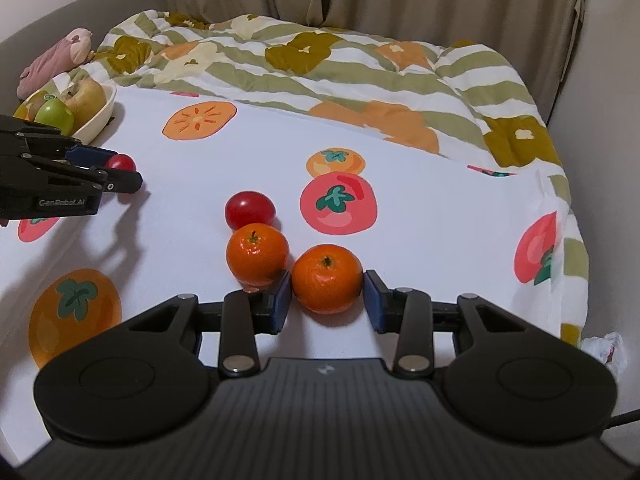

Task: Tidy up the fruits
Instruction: 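Carry the tomato with the left tool while the right tool carries the tangerine to the bowl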

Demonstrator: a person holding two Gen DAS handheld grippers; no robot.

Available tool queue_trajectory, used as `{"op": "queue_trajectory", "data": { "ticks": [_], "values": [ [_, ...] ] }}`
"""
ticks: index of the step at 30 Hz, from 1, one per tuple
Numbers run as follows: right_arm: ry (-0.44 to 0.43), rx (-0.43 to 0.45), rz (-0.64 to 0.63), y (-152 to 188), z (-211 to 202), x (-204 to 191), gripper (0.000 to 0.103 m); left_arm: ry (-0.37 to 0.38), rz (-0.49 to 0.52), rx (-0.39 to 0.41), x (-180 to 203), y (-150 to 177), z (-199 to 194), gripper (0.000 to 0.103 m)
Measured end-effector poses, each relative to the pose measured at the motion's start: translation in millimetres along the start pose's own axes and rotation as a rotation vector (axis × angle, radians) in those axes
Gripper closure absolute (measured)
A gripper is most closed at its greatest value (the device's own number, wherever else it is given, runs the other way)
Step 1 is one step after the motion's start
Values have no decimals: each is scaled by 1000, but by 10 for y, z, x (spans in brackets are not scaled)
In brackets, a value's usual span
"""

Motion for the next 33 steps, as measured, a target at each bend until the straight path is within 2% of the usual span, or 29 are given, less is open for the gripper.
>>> {"op": "queue_trajectory", "data": {
  "ticks": [9, 17, 25, 33],
  "values": [
    [14, 16, 14, -81, -231, -47, 50, -31, -6, 47, -24, -23, -305, 64],
    [-30, 42, 42, -305, -545, -229, 50, -63, -56, 104, -180, -81, -762, 64],
    [-81, 106, 13, -680, -797, -684, 50, -110, -109, 155, -522, -77, -1216, 64],
    [-143, 138, -5, -984, -836, -1305, 50, -155, -139, 162, -1030, 35, -1412, 64]
  ]
}}
Point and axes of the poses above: each gripper's, at about its wrist camera, not at the fingertips, and z roughly the way its jaws point, x to its right, y to its underside, the point moved 2 cm from there along z, roughly the way its jaws point, and after that the axes turned 3 degrees about y, right-handed, at the moved point
